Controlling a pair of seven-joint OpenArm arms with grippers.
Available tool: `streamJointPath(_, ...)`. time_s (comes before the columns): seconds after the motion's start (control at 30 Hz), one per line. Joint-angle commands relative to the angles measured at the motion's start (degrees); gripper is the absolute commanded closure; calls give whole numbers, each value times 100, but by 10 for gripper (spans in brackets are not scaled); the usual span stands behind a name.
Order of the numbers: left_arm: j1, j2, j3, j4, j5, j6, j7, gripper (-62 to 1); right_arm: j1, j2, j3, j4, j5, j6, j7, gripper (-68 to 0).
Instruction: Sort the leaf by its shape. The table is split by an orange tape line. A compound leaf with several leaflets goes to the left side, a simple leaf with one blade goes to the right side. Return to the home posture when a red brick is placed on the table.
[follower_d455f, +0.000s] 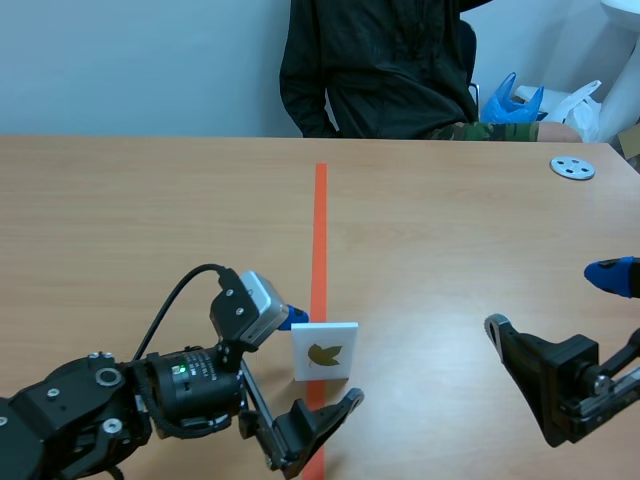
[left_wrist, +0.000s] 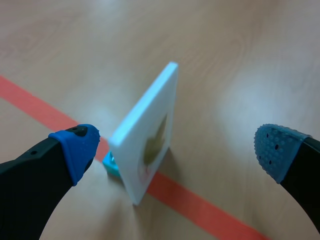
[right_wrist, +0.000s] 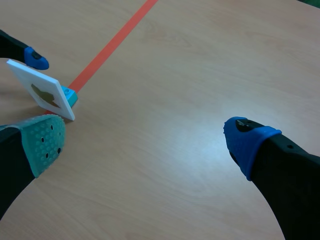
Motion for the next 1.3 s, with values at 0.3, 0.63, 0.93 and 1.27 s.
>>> streamJointPath(0.3,-356,356,177,-402,-48,273,-79,-594,68,46,7,63,17,0,107,-679)
streamJointPath(0.63,-354,339,177,-402,-50,509,-79,-236,68,46,7,63,17,2,107,-679)
streamJointPath(0.93,-354,337,175,-387,-52,507,-46,-29,68,46,7,63,17,2,107,-679)
streamJointPath(1.27,-190,-136,-197,925,-442,466,597,-29,68,46,7,63,20,2,109,-679)
